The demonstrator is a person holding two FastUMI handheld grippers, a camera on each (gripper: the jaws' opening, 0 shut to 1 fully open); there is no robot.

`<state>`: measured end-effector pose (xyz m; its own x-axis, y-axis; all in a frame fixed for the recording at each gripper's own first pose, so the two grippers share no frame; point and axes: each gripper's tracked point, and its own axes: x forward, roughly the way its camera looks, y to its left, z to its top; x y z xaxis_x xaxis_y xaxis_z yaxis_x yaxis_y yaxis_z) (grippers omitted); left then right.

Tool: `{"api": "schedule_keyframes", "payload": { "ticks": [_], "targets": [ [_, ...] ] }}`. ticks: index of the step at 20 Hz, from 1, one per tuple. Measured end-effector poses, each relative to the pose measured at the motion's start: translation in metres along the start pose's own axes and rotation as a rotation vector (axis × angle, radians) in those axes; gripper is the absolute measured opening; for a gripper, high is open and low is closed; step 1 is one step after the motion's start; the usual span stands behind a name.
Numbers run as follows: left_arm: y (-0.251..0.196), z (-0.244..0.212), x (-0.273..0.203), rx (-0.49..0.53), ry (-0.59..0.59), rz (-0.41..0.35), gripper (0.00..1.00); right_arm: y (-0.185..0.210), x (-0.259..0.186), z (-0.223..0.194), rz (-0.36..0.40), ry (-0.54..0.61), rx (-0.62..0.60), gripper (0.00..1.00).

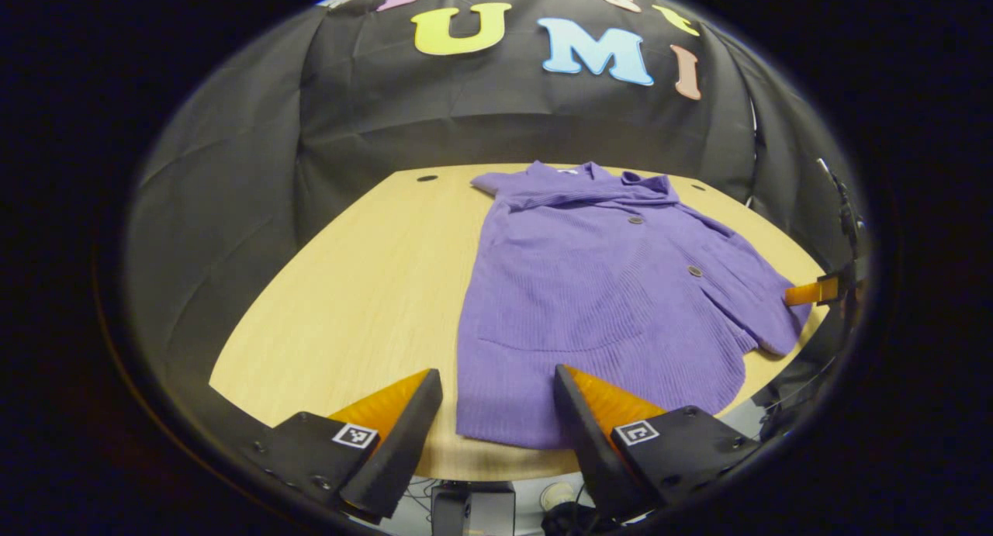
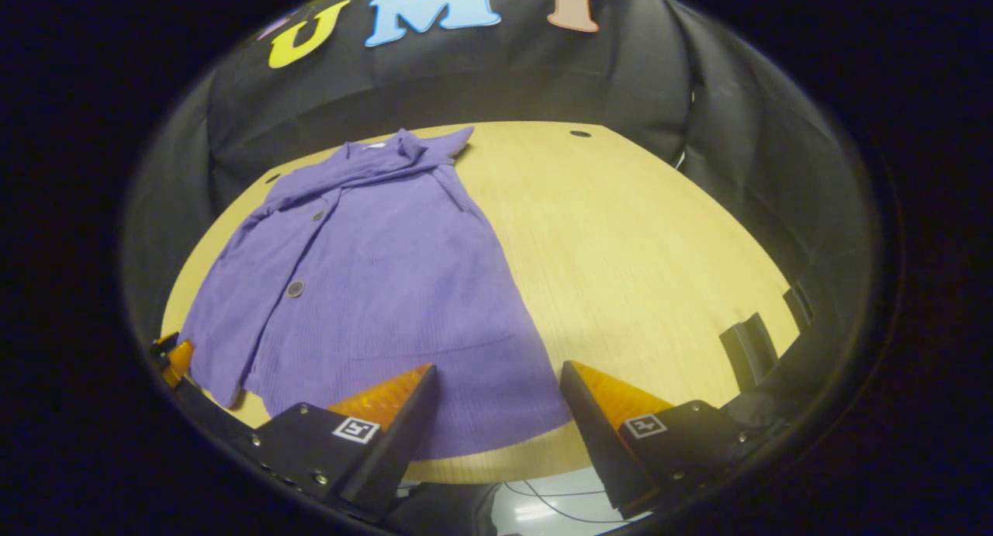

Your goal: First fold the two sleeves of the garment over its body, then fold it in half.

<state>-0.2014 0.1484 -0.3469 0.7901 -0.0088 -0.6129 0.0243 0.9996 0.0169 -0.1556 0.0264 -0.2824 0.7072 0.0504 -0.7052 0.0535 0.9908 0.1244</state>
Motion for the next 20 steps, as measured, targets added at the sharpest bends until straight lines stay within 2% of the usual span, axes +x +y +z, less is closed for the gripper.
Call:
{"api": "schedule_keyframes", "payload": {
  "ticks": [4, 5, 7, 9, 10, 11, 12, 13, 15, 17, 19, 20],
  "targets": [
    [-0.001, -0.001, 0.0, -0.007, -0.013, 0.013, 0.94, 0.002, 0.0, -0.002, -0.004, -0.003, 0.013, 0.98],
    [-0.004, -0.002, -0.001, -0.009, -0.012, 0.001, 0.95, 0.003, 0.0, -0.003, -0.005, 0.0, 0.011, 0.94],
    [-0.011, -0.002, 0.001, -0.012, -0.004, -0.009, 0.75, 0.009, 0.001, -0.002, 0.008, 0.01, 0.004, 0.88],
    [-0.02, -0.001, 0.001, -0.015, 0.004, -0.009, 0.46, 0.012, 0.001, -0.001, 0.016, 0.025, -0.012, 0.75],
    [-0.023, -0.001, 0.002, -0.015, 0.008, -0.002, 0.38, 0.019, 0.004, 0.0, 0.038, 0.03, -0.008, 0.75],
    [-0.025, -0.002, 0.003, -0.014, 0.015, 0.015, 0.24, 0.019, 0.002, 0.001, 0.03, 0.025, 0.007, 0.42],
    [-0.026, -0.001, 0.004, -0.008, 0.029, 0.026, 0.22, 0.019, 0.003, 0.0, 0.026, 0.028, 0.0, 0.4],
    [-0.028, 0.0, 0.002, -0.015, 0.041, 0.032, 0.22, 0.027, 0.004, 0.001, 0.066, 0.022, -0.013, 0.4],
    [-0.027, 0.001, 0.008, -0.05, 0.078, 0.072, 0.12, 0.03, 0.004, 0.001, 0.065, 0.024, 0.019, 0.1],
    [-0.029, 0.002, 0.009, -0.072, 0.113, 0.099, 0.12, 0.032, 0.004, 0.0, 0.102, 0.041, -0.016, 0.06],
    [-0.032, 0.003, 0.01, -0.116, 0.15, 0.108, 0.12, 0.032, 0.003, 0.001, 0.147, 0.05, -0.008, 0.06],
    [-0.035, 0.004, 0.01, -0.154, 0.167, 0.103, 0.12, 0.031, 0.003, 0.002, 0.174, 0.048, 0.014, 0.02]
  ]
}}
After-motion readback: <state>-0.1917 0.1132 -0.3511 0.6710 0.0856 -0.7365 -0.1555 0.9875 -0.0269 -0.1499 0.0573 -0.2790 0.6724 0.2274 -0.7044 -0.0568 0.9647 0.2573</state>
